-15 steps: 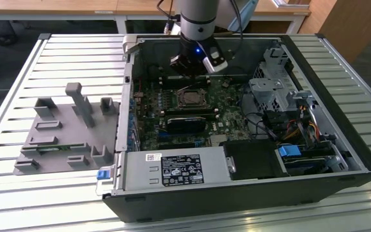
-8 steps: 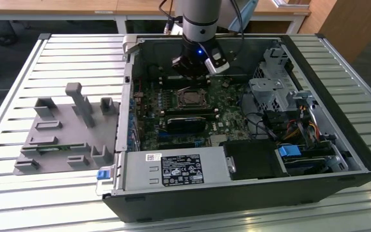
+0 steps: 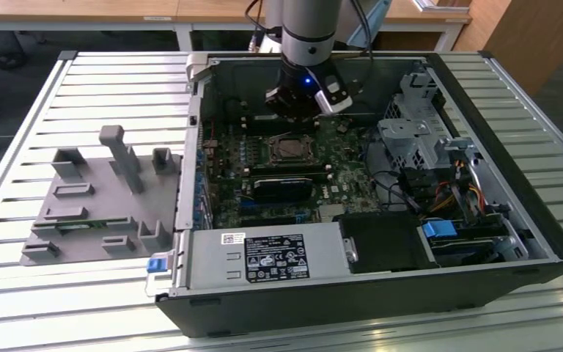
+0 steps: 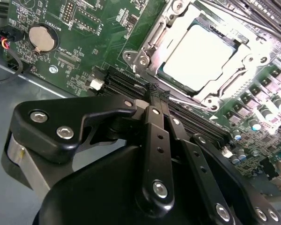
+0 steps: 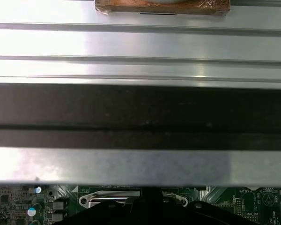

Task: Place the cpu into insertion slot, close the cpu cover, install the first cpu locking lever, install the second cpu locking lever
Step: 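Install the first cpu locking lever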

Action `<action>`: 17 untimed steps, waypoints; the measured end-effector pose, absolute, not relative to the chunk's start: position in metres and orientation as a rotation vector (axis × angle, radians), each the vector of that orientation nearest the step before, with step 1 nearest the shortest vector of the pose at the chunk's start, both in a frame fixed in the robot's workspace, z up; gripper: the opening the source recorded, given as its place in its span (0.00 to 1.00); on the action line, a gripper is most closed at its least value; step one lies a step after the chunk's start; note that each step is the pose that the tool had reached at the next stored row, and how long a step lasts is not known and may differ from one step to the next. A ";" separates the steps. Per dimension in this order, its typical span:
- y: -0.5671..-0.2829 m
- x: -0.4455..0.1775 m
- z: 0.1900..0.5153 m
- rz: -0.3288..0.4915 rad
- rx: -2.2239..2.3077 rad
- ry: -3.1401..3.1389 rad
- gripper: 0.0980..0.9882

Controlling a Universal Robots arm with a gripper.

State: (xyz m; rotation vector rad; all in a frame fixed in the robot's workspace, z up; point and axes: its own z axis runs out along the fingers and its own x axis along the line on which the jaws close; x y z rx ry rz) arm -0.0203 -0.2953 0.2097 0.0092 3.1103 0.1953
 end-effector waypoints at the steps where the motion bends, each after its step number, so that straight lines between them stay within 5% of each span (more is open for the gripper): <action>1: -0.295 -0.020 0.209 0.195 0.009 3.110 0.01; 17: -0.294 -0.019 0.200 0.192 0.009 3.111 0.01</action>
